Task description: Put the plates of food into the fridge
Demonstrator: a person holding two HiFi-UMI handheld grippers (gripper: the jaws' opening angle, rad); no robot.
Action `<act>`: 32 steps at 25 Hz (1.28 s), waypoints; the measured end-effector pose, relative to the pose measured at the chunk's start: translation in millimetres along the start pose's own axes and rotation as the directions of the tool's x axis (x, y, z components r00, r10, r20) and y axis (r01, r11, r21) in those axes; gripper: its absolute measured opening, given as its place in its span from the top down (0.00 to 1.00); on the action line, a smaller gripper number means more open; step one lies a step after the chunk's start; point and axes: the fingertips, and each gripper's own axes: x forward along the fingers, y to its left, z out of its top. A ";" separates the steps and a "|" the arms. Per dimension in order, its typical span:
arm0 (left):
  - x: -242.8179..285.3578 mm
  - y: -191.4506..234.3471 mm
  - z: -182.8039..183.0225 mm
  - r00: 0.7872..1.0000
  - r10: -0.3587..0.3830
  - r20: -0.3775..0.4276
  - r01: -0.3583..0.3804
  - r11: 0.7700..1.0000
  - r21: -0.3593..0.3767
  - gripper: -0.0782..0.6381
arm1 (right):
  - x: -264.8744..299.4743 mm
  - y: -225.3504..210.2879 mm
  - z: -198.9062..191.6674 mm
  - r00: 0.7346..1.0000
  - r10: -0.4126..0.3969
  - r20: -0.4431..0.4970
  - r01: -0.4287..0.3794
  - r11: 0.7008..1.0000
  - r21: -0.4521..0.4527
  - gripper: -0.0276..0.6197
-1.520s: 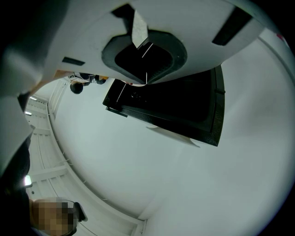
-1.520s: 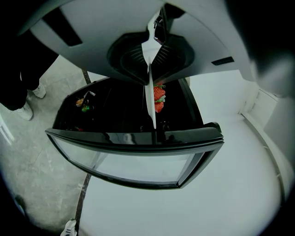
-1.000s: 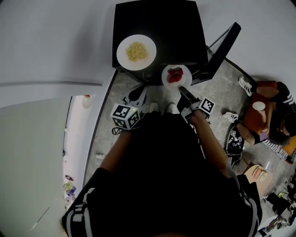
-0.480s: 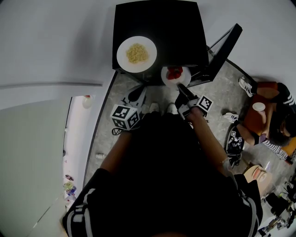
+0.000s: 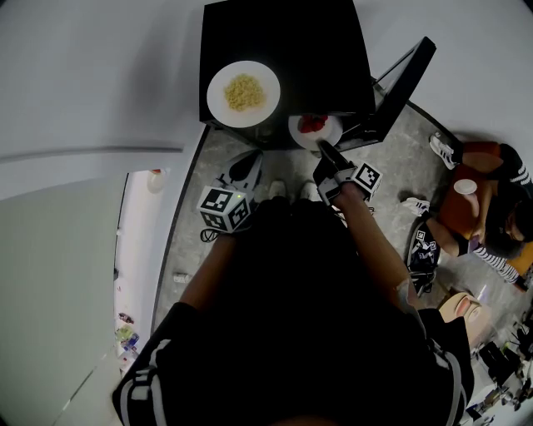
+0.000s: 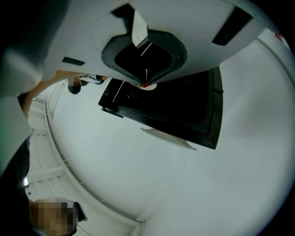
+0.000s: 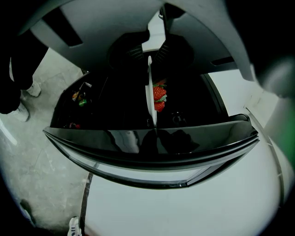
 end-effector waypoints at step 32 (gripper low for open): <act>65.5 -12.8 -27.1 0.986 -0.103 -0.131 0.112 0.991 0.070 0.86 | 43.9 5.6 20.1 0.985 0.029 0.169 -0.030 1.000 0.003 0.90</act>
